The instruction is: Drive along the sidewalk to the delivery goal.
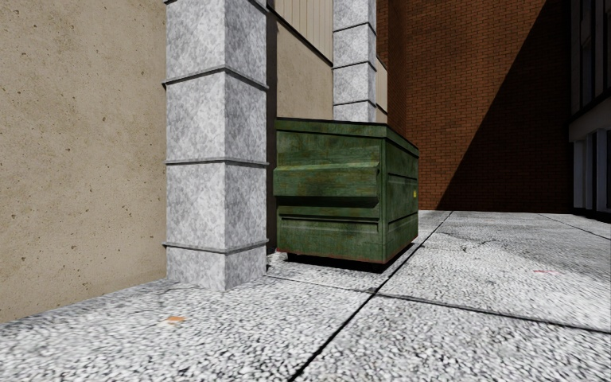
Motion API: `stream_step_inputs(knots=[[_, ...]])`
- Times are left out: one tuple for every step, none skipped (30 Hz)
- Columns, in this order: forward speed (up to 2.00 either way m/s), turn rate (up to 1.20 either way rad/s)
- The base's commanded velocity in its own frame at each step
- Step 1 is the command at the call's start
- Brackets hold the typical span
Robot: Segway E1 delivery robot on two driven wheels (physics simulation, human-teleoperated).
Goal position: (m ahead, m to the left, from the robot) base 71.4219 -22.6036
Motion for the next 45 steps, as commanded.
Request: stream_step_inputs(knots=[[0.0, 0.0], [0.0, 0.0], [0.0, 0.0], [0.0, 0.0], [0.0, 0.0], [0.0, 0.0], [0.0, 0.0], [0.0, 0.0], [0.0, 0.0], [0.0, 0.0], [0.0, 0.0], [0.0, 0.0], [0.0, 0.0], [0.0, 0.0], [0.0, 0.0], [0.0, 0.0], [0.0, 0.0], [0.0, 0.0], [0.0, 0.0], [0.0, 0.0], [0.0, 0.0], [0.0, 0.0], [0.0, 0.0], [0.0, 0.0], [0.0, 0.0], [0.0, 0.0], [0.0, 0.0], [0.0, 0.0], [0.0, 0.0], [0.0, 0.0], [2.0, 0.0], [2.0, 0.0], [2.0, 0.0], [0.0, 0.0], [0.0, 0.0], [0.0, 0.0], [0.0, 0.0], [0.0, 0.0], [0.0, 0.0], [0.0, 0.0], [0.0, 0.0], [0.0, 0.0], [0.0, 0.0], [0.0, 0.0], [0.0, 0.0]])
